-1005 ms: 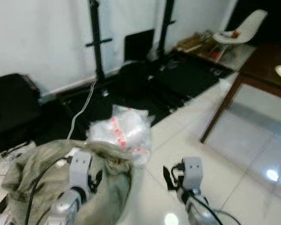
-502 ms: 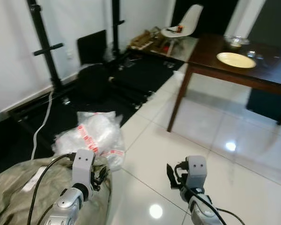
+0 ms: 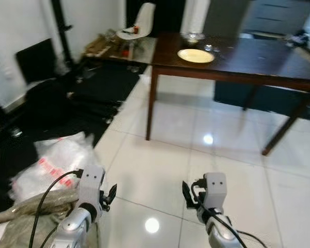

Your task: Setting the table

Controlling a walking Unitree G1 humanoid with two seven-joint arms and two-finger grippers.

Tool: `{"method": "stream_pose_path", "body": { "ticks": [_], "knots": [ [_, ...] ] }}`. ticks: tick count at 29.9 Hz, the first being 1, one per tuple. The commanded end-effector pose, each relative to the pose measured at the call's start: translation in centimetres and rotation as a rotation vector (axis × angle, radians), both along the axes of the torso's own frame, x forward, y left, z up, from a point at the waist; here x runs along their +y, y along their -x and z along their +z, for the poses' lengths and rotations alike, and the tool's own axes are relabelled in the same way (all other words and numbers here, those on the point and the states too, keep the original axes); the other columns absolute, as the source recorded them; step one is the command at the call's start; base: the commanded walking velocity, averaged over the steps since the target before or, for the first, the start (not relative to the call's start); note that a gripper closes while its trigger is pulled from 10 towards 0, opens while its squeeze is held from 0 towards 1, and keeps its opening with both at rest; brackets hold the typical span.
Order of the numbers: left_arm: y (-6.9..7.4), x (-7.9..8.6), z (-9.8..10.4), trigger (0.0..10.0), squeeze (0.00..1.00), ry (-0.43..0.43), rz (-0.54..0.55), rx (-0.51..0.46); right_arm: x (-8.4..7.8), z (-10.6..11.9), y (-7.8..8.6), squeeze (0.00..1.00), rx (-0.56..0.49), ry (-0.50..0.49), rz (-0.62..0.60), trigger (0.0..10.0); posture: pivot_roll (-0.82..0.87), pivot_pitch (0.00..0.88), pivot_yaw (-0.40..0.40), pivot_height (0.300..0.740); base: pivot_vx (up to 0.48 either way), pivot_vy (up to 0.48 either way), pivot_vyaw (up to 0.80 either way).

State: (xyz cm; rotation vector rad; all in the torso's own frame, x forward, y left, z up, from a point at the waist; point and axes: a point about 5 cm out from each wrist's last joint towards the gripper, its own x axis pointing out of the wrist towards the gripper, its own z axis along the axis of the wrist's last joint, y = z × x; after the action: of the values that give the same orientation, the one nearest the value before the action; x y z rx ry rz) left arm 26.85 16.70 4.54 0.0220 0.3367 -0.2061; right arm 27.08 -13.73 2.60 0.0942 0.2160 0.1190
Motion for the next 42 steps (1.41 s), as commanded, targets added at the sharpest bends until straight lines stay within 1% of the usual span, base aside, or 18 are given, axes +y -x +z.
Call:
{"method": "stream_pose_path", "body": {
  "ticks": [1, 3, 4, 8, 17, 34, 42],
  "knots": [
    [0.30, -0.20, -0.44, 10.0, 0.00, -0.009, -0.015, 0.013, -0.29, -0.29, 0.13, 0.00, 0.012, -0.007, -0.015, 10.0, -0.02, 0.000, 0.061, 0.740, 0.000, 0.000, -0.77],
    [0.28, -0.25, -0.37, 10.0, 0.00, -0.012, -0.020, 0.007, -0.29, -0.28, 0.12, 0.00, 0.012, -0.008, -0.015, 10.0, -0.02, 0.000, 0.061, 0.740, 0.000, 0.000, -0.77],
    [0.26, -0.40, -0.21, 10.0, 0.00, -0.021, -0.035, -0.009, -0.28, -0.27, 0.11, 0.00, 0.011, -0.008, -0.015, 10.0, -0.02, 0.000, 0.061, 0.740, 0.435, 0.000, -0.76],
    [0.27, -0.65, -0.05, 10.0, 0.00, -0.033, -0.054, -0.023, -0.22, -0.23, 0.09, 0.00, 0.008, -0.006, -0.002, 10.0, -0.02, 0.000, 0.061, 0.740, 0.439, 0.000, -0.65],
    [0.33, -0.70, 0.01, 10.0, 0.00, -0.040, -0.066, -0.030, 0.08, -0.30, 0.11, 0.00, 0.012, -0.010, 0.015, 10.0, -0.02, 0.000, 0.063, 0.740, 0.442, 0.000, 0.00],
    [0.36, -0.89, 0.01, 10.0, 0.00, -0.041, -0.072, -0.035, -0.04, -0.34, 0.14, 0.00, 0.014, -0.013, 0.013, 10.0, -0.02, 0.000, 0.061, 0.740, 0.445, 0.000, 0.00],
    [0.28, -0.94, 0.03, 10.0, 0.00, -0.041, -0.076, -0.036, -0.08, -0.32, 0.07, 0.00, 0.015, -0.011, 0.010, 10.0, -0.03, 0.000, 0.062, 0.740, 0.450, 0.000, -0.72]
  ]
}}
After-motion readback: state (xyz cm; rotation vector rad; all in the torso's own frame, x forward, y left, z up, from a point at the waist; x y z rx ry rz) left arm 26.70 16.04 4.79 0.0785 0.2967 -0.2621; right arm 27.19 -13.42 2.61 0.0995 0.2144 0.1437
